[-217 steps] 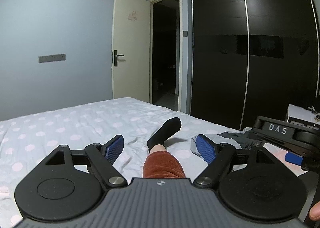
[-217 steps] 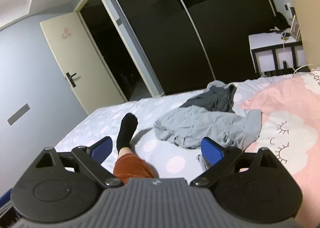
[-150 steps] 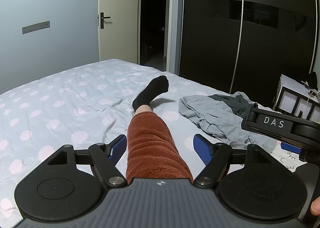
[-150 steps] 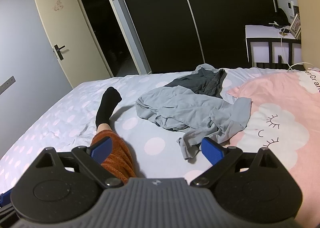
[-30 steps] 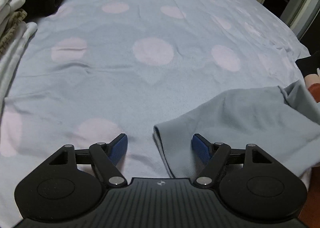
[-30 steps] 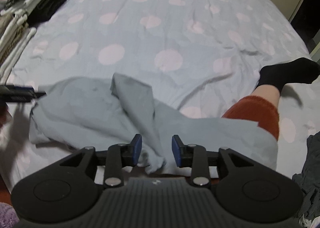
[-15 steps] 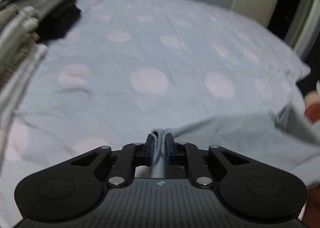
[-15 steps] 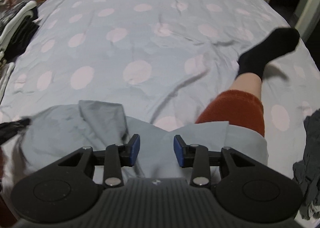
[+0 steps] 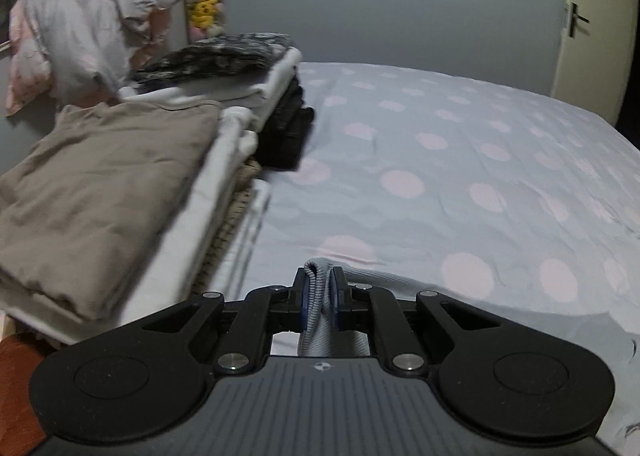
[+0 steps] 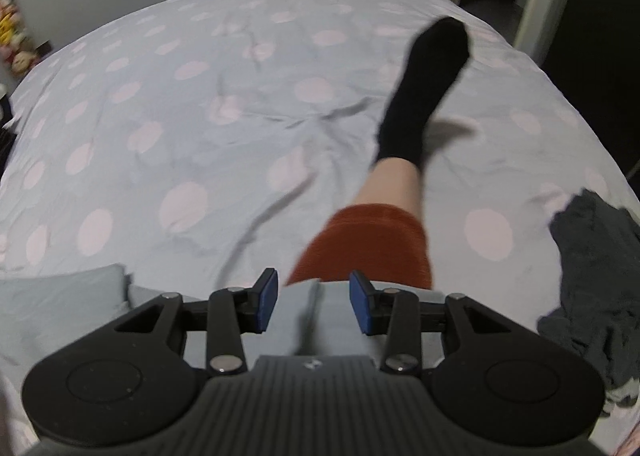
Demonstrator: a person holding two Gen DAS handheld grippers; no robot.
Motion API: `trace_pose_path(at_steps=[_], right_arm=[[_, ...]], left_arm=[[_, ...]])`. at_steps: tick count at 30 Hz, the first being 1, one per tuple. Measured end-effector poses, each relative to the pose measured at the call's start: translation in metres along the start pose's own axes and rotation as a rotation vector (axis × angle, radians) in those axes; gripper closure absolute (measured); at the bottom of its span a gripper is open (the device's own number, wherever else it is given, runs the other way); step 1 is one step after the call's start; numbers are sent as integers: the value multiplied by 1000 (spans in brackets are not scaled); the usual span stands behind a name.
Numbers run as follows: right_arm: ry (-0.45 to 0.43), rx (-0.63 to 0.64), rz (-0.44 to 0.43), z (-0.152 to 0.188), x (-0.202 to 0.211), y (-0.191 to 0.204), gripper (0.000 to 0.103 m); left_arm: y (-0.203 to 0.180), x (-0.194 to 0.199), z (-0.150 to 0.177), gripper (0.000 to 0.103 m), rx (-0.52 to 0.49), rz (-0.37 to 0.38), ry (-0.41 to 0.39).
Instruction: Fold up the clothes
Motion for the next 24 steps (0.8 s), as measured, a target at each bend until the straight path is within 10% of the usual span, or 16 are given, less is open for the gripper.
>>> trace_pose_path(at_steps=[13,16,24], right_arm=[[117,-41,-64,15,-48,14,72],[94,-20,-59,15,-48,20,100],[-114,26,-7,-27,7,7,101]], left_arm=[[18,16,-11,91,43,-64,-48],[18,17,-12,91,44,-61,-46],[23,31,-30,91,-3,-93,-75]])
Point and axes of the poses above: each gripper's, at about its wrist camera, not at the fingertips, and x roughly against the way its jaws point, y to its left, z to its underside, the point moved 6 cm from there along -x, roughly the way its jaws point, and after that the axes turned 11 degrees about z, right-handed, at the moved point
